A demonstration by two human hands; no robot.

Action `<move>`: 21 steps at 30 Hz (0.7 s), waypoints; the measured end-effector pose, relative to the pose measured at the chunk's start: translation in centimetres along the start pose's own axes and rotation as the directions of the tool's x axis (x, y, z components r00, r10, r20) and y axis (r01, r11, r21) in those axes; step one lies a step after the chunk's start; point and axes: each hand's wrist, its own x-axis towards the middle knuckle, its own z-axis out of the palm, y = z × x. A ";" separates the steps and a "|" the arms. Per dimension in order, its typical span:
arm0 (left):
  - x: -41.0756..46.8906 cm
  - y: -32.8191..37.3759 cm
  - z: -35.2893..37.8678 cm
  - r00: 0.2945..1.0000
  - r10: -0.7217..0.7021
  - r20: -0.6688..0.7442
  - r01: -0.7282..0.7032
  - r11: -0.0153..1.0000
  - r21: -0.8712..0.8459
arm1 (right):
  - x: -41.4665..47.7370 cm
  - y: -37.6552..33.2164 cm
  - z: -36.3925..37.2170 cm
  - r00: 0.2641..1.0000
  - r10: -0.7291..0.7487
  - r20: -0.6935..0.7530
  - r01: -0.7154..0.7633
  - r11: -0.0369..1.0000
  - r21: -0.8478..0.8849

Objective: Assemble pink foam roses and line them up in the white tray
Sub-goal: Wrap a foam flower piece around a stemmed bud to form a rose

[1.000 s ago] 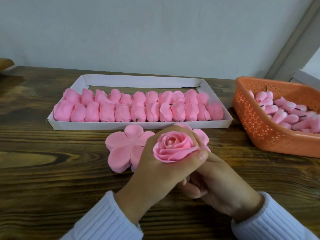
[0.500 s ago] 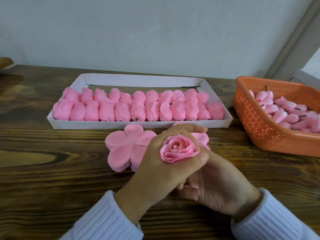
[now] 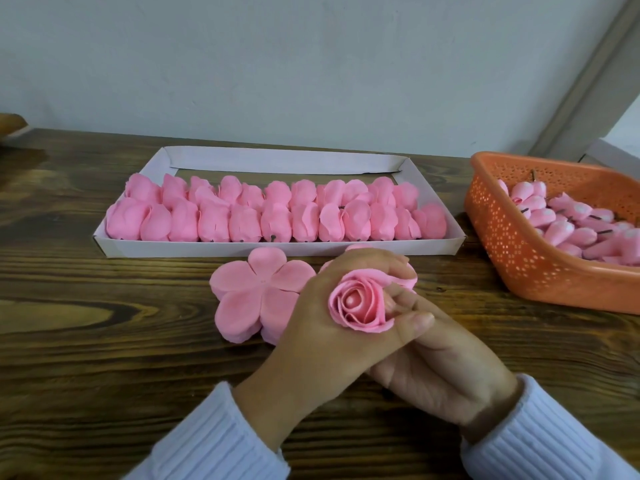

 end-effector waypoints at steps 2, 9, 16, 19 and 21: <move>0.1 0.0 0.1 1.000 0.004 -0.006 -0.005 1.000 -0.012 | 0.1 0.0 0.2 1.000 -0.011 0.021 0.012 1.000 -0.020; 0.1 -0.1 0.1 0.993 -0.047 -0.110 0.045 0.999 -0.021 | 0.2 -0.1 -0.2 0.998 -0.041 -0.047 0.032 0.985 -0.168; 0.2 -0.2 -0.4 0.964 -0.007 -0.266 0.018 0.999 0.039 | -0.2 0.1 -0.5 0.807 -0.581 -0.107 0.352 0.618 -0.703; 0.3 -0.5 -0.3 0.963 -0.054 -0.264 0.081 0.993 0.090 | -0.7 -0.1 -0.3 0.650 -0.739 0.177 0.449 0.185 -0.874; 0.3 -0.6 -0.2 0.966 -0.139 -0.216 0.150 0.988 0.036 | -0.9 -0.1 -0.4 0.626 -0.708 0.327 0.420 -0.047 -0.906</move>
